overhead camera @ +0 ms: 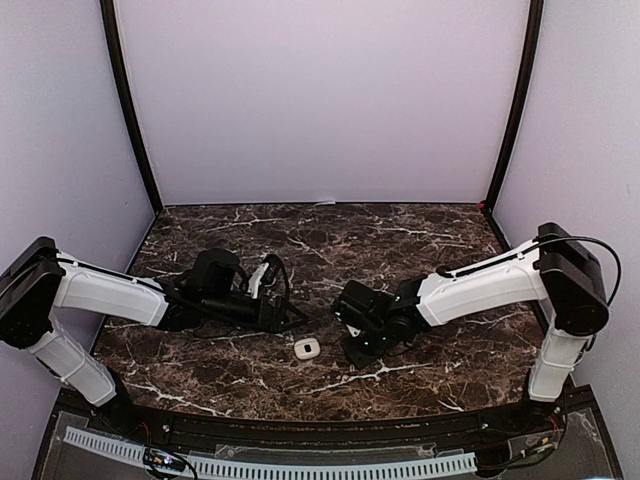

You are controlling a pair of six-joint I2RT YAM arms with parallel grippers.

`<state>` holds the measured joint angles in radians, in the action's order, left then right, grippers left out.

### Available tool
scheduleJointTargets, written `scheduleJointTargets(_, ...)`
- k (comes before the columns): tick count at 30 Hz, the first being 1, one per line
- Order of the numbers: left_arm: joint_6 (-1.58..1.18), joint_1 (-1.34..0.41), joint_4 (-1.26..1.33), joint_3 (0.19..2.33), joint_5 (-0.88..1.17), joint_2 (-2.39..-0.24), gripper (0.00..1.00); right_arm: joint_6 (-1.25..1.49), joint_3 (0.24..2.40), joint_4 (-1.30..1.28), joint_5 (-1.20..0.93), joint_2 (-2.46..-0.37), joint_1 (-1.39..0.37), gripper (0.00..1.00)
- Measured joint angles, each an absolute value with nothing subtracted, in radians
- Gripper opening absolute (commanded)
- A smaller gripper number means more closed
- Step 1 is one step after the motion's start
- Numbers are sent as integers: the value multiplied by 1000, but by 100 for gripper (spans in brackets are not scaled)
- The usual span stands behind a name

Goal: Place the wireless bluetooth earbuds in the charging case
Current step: Place the left earbud at the center of the board.

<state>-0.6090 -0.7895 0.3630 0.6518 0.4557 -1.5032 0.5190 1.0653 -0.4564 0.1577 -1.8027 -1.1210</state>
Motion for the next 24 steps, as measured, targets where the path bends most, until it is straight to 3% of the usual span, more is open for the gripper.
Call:
scheduleJointTargets(7,-594,-789,348,652,451,-1503,85,487,1047,-447,142,-1781,-1119,64)
scheduleJointTargets(13,-579,-789,342,652,455,-1503,84,434,854,-305,126,-1538,-1119,81)
scheduleJointTargets(15,-579,-790,342,652,458,-1503,84,402,758,-196,112,-1445,-1118,81)
scheduleJointTargets(20,-576,-800,339,653,464,-1504,84,349,548,-9,65,-1360,-1120,61)
scheduleJointTargets(24,-575,-813,324,670,475,-1515,84,336,503,35,68,-1364,-1119,52)
